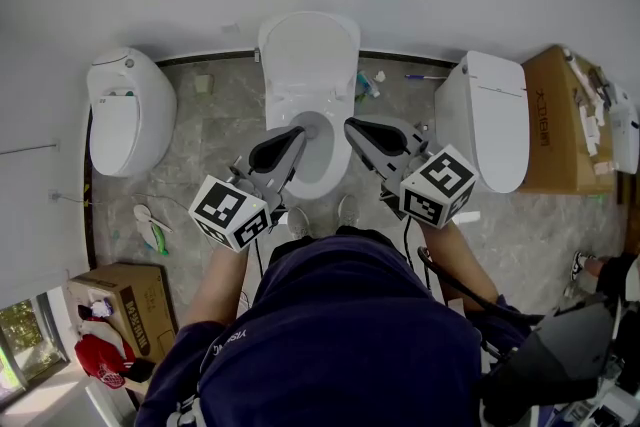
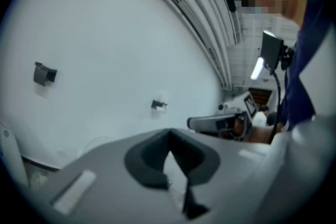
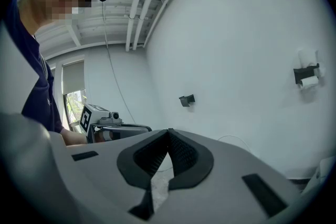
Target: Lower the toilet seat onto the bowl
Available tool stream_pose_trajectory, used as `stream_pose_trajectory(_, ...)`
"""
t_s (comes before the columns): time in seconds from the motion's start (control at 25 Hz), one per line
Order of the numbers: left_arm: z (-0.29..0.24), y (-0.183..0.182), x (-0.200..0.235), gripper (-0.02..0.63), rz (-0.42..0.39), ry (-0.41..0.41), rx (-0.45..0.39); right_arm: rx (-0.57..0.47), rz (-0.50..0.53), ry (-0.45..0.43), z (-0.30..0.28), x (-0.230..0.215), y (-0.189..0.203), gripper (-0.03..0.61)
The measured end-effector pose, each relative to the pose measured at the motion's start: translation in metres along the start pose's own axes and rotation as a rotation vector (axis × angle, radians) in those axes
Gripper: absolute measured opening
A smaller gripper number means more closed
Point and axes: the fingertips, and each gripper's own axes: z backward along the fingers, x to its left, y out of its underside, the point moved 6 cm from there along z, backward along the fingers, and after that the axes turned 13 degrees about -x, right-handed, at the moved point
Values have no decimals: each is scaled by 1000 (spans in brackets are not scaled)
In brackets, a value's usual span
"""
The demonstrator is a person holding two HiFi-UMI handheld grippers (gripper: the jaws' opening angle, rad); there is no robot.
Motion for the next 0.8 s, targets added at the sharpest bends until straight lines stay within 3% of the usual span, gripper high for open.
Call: stream_pose_trajectory(0.8, -1, -1, -4, 3, -15, 7, 29, 6, -16, -7, 2, -2, 5, 8)
